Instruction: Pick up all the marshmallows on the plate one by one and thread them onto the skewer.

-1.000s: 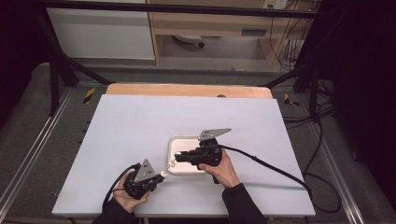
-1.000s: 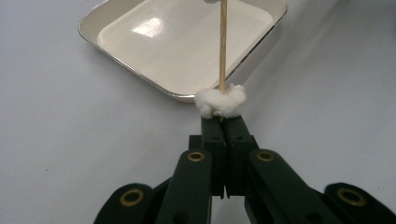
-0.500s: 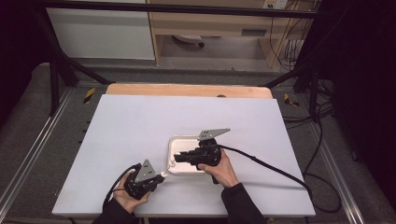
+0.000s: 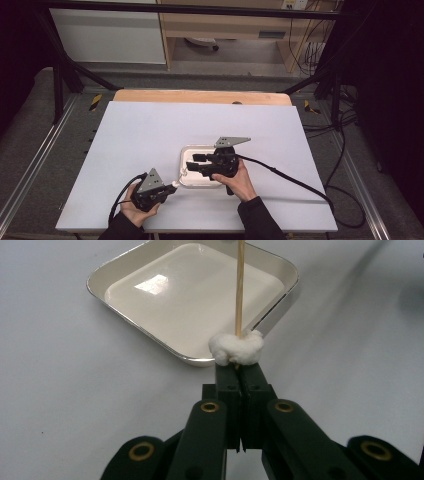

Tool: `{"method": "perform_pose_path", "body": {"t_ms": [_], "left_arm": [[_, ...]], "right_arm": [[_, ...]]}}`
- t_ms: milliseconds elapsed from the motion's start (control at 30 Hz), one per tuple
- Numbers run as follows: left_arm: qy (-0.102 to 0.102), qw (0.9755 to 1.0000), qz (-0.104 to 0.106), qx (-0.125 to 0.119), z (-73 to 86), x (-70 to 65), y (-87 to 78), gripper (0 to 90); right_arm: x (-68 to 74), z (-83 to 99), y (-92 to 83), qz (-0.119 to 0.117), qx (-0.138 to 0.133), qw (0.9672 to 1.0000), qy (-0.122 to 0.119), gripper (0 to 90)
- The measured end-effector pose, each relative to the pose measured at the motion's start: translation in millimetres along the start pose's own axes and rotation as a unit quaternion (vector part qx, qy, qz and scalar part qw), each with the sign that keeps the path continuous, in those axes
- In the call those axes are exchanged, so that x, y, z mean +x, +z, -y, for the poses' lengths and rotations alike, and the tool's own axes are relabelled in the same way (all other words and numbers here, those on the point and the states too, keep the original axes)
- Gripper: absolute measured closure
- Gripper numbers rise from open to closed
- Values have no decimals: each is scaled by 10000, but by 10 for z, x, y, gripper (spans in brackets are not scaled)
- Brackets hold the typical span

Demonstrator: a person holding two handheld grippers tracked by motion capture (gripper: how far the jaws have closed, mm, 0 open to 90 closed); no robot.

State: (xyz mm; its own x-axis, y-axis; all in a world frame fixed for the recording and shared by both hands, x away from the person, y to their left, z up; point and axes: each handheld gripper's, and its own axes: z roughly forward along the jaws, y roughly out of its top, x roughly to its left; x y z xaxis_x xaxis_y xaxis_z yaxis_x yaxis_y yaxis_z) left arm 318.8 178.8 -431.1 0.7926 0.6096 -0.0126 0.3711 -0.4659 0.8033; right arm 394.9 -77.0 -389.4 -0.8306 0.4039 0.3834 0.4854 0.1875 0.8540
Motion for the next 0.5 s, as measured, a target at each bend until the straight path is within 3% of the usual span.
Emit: {"method": "perform_pose_path", "body": {"t_ms": [33,133,233,500], "left_arm": [[-36,10000,-11,-18,-5,6,-5,890],[-136,9999,-32,-71,-9,46,-25,890],[-170,9998,-39,-64,6,72,-30,890],[-290,9995,-24,-89,0,103,-40,889]], "right_arm": [[1,-2,-1,17,-13,10000,18,407],[4,21,14,31,104,9999,0,302],[6,58,21,91,287,9995,-114,232],[-76,159,-91,478,391,9976,-311,72]]}}
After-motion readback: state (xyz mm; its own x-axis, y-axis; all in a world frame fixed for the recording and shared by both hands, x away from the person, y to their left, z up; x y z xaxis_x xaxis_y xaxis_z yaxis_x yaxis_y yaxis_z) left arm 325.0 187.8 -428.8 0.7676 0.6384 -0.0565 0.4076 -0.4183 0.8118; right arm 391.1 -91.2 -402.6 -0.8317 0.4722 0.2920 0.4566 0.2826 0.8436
